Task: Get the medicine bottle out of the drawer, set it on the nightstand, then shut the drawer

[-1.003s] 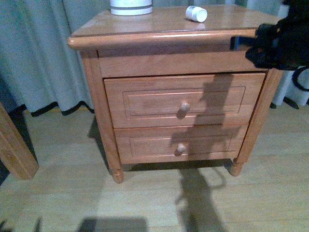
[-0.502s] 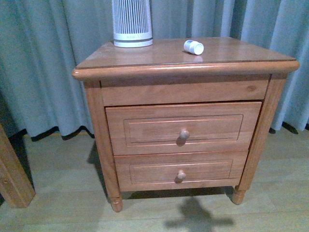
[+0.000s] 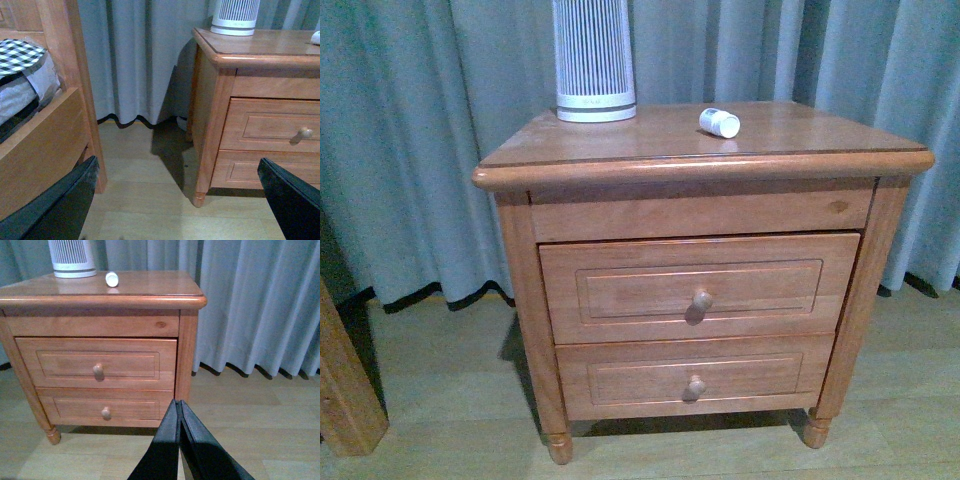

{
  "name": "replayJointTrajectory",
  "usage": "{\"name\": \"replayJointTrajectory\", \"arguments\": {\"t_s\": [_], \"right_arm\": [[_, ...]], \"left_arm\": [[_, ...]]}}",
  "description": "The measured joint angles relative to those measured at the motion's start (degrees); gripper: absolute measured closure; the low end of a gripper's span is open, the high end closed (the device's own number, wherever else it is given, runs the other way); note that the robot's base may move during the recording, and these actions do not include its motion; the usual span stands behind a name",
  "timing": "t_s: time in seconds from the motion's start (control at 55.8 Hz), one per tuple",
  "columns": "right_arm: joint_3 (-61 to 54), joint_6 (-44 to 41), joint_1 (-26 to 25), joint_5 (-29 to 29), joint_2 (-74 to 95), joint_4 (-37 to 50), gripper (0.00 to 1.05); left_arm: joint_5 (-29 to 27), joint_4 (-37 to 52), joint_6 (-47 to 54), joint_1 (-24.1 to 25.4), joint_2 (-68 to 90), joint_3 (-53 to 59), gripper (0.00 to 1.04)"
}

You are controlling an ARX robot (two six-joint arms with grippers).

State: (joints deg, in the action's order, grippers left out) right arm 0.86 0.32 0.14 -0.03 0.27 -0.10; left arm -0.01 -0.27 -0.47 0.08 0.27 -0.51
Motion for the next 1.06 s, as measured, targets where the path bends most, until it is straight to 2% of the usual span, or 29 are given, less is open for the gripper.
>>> {"name": "replayJointTrajectory", "arguments": {"t_s": [0.215,0.735,1.057], "right_arm": [[0.0,-0.1,0.0,0.0,0.0,0.0,1.01],[0.0,-0.1,0.0,0.0,0.0,0.0,0.06],[0.0,-0.1,0.0,0.0,0.0,0.0,0.07]], "left_arm": [[0.0,0.0,0.0,0.0,0.0,0.0,0.06],[0.0,0.0,0.0,0.0,0.0,0.0,0.06],[0.0,0.0,0.0,0.0,0.0,0.0,0.06]]}}
